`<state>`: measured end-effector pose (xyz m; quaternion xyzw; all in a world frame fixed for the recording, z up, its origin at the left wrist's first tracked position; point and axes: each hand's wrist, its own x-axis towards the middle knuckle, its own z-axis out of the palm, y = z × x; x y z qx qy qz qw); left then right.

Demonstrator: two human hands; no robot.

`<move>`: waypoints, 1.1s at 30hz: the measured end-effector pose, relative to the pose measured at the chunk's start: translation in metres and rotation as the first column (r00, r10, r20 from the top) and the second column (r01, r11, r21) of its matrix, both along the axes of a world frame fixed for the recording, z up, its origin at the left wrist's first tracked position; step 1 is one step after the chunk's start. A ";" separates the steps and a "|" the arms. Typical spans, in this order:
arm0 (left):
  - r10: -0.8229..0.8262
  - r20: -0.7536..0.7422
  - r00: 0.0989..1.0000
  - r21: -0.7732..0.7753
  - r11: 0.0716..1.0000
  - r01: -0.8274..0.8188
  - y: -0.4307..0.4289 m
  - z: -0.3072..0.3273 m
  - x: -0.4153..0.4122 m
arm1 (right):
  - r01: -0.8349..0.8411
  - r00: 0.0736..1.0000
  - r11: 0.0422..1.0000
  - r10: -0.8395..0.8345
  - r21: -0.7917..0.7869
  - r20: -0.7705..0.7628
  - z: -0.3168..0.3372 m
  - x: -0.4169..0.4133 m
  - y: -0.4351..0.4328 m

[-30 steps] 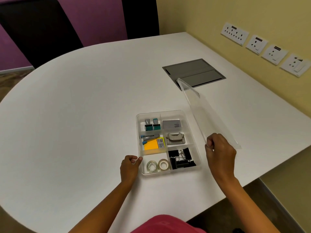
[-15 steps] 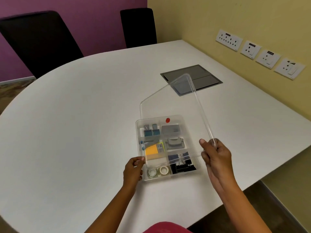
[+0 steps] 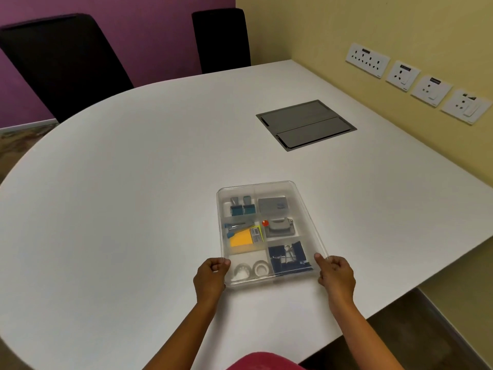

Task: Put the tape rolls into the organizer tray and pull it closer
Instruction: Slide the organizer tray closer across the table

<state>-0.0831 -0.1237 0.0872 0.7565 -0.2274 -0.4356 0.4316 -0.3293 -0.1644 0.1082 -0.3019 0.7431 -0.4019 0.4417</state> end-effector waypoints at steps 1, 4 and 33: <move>-0.002 0.025 1.000 0.003 1.000 0.002 -0.001 0.000 -0.001 | 0.017 0.998 1.000 -0.017 0.002 -0.052 -0.002 0.001 0.001; 0.005 0.126 0.992 0.010 1.000 -0.006 -0.004 0.000 -0.003 | 0.019 0.980 1.000 -0.019 -0.002 -0.196 -0.008 0.001 -0.002; -0.084 -0.209 0.974 0.222 0.966 0.131 0.007 -0.009 0.009 | -0.129 0.978 0.883 0.036 0.452 0.208 -0.027 -0.027 -0.048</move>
